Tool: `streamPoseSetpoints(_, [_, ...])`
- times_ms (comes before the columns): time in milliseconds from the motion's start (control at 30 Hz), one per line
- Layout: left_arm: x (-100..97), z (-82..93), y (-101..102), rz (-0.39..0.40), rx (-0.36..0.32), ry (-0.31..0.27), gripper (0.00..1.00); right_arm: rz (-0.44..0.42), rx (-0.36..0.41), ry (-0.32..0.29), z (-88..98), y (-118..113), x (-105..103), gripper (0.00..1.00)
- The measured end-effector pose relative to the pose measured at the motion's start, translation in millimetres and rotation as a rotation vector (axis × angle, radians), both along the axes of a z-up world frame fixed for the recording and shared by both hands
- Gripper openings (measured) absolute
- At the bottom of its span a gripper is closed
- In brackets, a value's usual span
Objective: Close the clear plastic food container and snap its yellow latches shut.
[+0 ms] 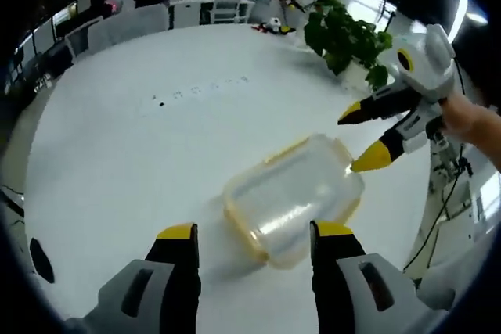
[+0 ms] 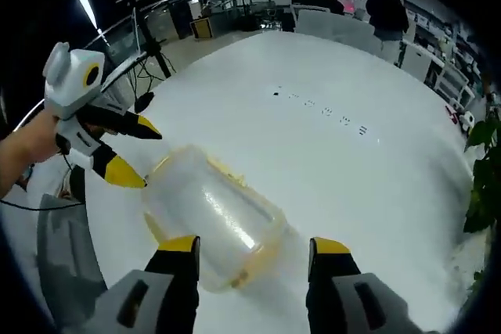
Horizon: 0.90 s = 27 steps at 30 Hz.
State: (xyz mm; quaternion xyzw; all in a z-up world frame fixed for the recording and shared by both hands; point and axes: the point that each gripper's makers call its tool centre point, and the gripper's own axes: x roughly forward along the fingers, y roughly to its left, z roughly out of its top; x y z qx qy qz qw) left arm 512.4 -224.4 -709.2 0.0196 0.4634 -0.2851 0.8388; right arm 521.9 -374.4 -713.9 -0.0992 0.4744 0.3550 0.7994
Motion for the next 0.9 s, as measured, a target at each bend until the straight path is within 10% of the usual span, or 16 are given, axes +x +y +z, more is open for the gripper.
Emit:
streamPoseSetpoints(400, [-1.1,-15.1,-1.2,0.156,-0.049,0.077,0.59,-0.117,0.071,0.091,-14.8,4.6,-7.4,0.49])
streamPoseSetpoints(900, [-8.8,-28.8,-13.6,0.155,-0.09,0.147,0.49,-0.194,0.145,0.163,-24.4,10.2,-9.8,0.44])
